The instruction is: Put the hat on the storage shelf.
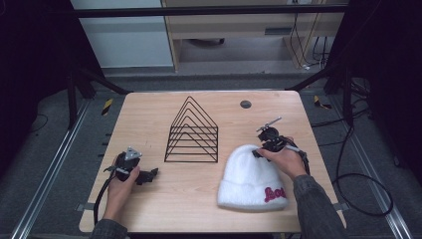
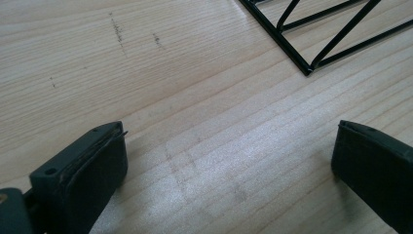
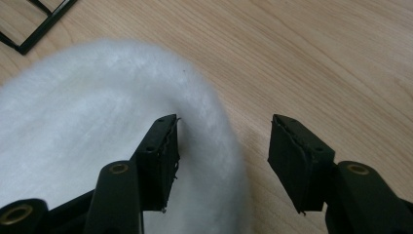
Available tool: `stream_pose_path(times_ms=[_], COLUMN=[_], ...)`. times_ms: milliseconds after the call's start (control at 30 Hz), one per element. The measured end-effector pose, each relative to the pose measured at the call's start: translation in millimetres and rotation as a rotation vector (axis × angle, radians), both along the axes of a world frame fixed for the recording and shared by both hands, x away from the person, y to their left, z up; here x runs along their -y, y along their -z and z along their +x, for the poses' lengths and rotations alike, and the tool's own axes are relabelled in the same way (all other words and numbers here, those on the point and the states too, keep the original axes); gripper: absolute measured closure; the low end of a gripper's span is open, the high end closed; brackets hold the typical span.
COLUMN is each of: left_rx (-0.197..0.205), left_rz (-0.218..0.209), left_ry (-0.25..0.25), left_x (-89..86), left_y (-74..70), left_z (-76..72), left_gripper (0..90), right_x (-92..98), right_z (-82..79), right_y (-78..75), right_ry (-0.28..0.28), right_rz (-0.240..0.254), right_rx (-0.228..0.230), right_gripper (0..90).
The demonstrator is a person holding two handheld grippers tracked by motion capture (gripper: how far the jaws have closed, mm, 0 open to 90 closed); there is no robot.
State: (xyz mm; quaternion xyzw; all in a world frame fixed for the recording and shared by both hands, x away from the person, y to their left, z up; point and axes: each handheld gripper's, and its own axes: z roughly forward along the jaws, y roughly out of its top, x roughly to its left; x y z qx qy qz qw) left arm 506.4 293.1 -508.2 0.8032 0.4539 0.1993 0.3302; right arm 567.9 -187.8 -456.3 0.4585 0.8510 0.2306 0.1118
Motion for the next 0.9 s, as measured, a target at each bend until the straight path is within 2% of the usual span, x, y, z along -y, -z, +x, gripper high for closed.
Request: stream_pose_path(times_ms=[67,233,300,367,400,433,467,500,533,567,633,700,767,800,867,900], left_rx=[0.0,0.0,-0.001,0.0,0.0,-0.001,-0.001,-0.001,-0.001,0.0,0.0,0.0,0.0,0.0,0.0,0.0], left_rz=[0.0,0.002,0.002,0.002,0.002,0.002,0.001,0.001,0.002,0.0,0.0,0.0,0.0,0.0,0.001,0.001], left_ry=[0.0,0.0,0.0,0.0,0.0,0.0,0.0,0.0,0.0,0.0,0.0,0.0,0.0,0.0,0.0,0.0], left_x=[0.0,0.0,0.0,0.0,0.0,0.0,0.0,0.0,0.0,0.0,0.0,0.0,0.0,0.0,0.0,0.0], left_y=[0.0,-0.1,-0.1,-0.1,-0.1,-0.1,-0.1,-0.1,-0.1,0.0,0.0,0.0,0.0,0.0,-0.1,-0.1], left_z=[0.0,0.0,0.0,0.0,0.0,0.0,0.0,0.0,0.0,0.0,0.0,0.0,0.0,0.0,-0.1,-0.1], left_gripper=[0.0,0.0,0.0,0.0,0.0,0.0,0.0,0.0,0.0,0.0,0.0,0.0,0.0,0.0,0.0,0.0], right_x=[-3.4,-10.1,-14.1,-16.1,-16.1,-17.8,-18.1,-18.1,-18.6,-18.6,-18.2,-17.1,-12.9,-12.9,-9.9,-9.9], right_z=[2.0,4.1,6.0,6.6,6.6,6.5,6.2,6.2,5.0,4.1,2.9,-0.7,-9.1,-9.1,-23.2,-23.2], right_y=[0.6,2.8,5.6,7.5,7.5,8.7,9.0,9.0,8.2,7.4,5.9,2.6,-6.9,-6.9,-24.0,-24.0], right_ry=[-0.001,-0.005,-0.014,-0.024,-0.024,-0.025,-0.039,-0.039,-0.056,-0.061,-0.066,-0.069,-0.073,-0.073,-0.087,-0.087], right_rz=[0.015,0.009,0.002,0.001,0.001,0.004,0.007,0.007,0.007,0.007,0.011,0.022,0.052,0.052,0.085,0.085], right_rx=[0.006,0.003,-0.004,-0.011,-0.011,-0.023,-0.031,-0.031,-0.034,-0.031,-0.027,-0.012,0.026,0.026,0.087,0.087], right_gripper=[43.7,40.3,42.0,47.7,47.7,59.0,64.3,64.3,73.4,77.1,79.3,81.5,82.2,82.2,82.4,82.4])
